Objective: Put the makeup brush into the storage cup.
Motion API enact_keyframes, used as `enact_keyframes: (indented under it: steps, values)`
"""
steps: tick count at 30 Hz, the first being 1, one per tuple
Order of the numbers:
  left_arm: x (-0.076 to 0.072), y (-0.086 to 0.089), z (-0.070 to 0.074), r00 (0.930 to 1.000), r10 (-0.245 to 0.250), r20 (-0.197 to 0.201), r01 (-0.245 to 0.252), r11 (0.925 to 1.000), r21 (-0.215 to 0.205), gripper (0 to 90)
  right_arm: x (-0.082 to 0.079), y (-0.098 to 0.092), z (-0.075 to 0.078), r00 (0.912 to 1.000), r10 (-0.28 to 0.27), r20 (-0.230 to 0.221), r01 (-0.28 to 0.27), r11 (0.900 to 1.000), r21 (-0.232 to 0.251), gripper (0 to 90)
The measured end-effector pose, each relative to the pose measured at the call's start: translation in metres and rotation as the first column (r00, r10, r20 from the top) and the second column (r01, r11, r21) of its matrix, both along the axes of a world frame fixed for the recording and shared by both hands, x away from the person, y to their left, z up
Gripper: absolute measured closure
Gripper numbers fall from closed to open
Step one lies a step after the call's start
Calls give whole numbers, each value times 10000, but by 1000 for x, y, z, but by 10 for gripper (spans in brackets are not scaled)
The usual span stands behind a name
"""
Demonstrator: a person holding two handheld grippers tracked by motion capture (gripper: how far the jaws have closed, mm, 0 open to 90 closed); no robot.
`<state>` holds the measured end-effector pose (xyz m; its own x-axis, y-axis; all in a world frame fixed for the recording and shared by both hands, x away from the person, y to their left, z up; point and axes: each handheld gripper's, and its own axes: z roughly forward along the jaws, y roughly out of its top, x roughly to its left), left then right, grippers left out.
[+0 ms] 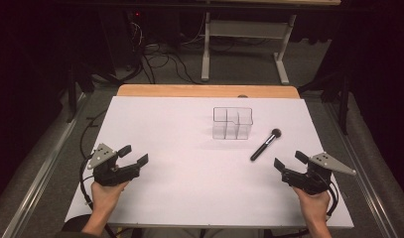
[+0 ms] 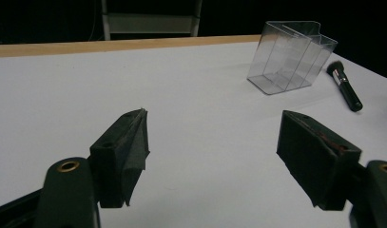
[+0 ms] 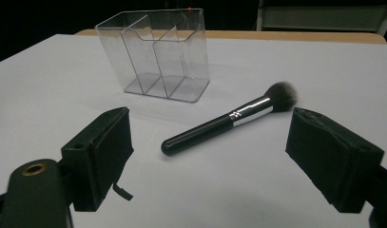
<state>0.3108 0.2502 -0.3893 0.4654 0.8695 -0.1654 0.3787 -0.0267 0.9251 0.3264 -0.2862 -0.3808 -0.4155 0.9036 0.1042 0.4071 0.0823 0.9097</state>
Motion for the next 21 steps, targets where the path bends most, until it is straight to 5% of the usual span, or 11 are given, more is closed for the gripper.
enact_keyframes:
  steps: [21]
  values:
    - [0,-2,0,10000,-60,-36,60,10000,28,246,10,13,13,9996,198,206,-194,9995,-232,171]
